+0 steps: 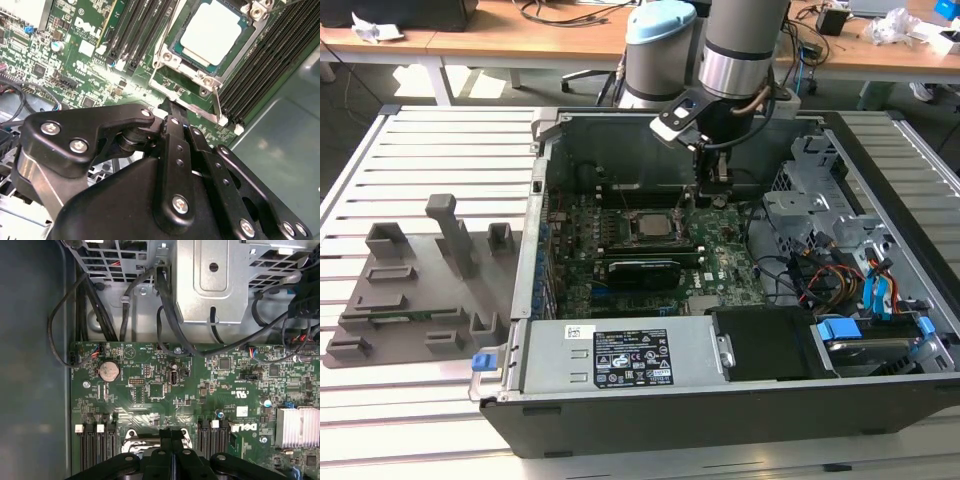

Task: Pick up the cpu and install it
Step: 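Close the cpu cover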

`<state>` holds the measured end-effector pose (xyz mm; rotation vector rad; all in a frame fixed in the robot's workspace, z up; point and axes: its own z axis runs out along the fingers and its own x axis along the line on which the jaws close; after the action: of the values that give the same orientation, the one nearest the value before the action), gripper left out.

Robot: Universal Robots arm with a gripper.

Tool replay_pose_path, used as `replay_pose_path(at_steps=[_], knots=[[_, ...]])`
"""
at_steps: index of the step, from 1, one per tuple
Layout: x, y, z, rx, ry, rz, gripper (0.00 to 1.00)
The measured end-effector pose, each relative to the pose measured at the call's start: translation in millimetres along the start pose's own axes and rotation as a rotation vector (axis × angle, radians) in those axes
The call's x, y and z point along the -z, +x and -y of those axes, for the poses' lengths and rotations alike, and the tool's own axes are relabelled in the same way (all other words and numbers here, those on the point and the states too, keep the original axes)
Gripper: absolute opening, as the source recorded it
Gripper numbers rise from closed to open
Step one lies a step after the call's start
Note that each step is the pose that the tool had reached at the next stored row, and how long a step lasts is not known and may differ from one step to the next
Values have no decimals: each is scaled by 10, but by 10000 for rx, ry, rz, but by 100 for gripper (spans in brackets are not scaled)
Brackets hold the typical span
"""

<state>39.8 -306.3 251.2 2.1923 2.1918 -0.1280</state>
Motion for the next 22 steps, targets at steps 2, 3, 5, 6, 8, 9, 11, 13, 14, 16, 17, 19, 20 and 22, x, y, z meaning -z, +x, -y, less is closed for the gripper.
replay_pose_path(at_steps=[2,3,5,6,8,9,11,13,14,16,17,19,20,22], knots=[[-2,0,30,-1,0,0,11],[-2,0,39,0,0,0,11],[-4,0,61,1,0,0,11],[-4,0,69,0,0,-1,11],[-5,0,87,-1,0,-1,11],[-5,0,91,-1,0,0,11],[-6,0,97,0,-1,0,11],[-6,0,103,0,0,0,11],[-6,0,108,0,0,0,11],[-6,0,121,0,0,1,11],[-7,0,132,0,0,1,11],[-7,0,147,0,0,2,11],[-8,0,153,0,0,1,11],[-8,0,174,0,0,1,11]])
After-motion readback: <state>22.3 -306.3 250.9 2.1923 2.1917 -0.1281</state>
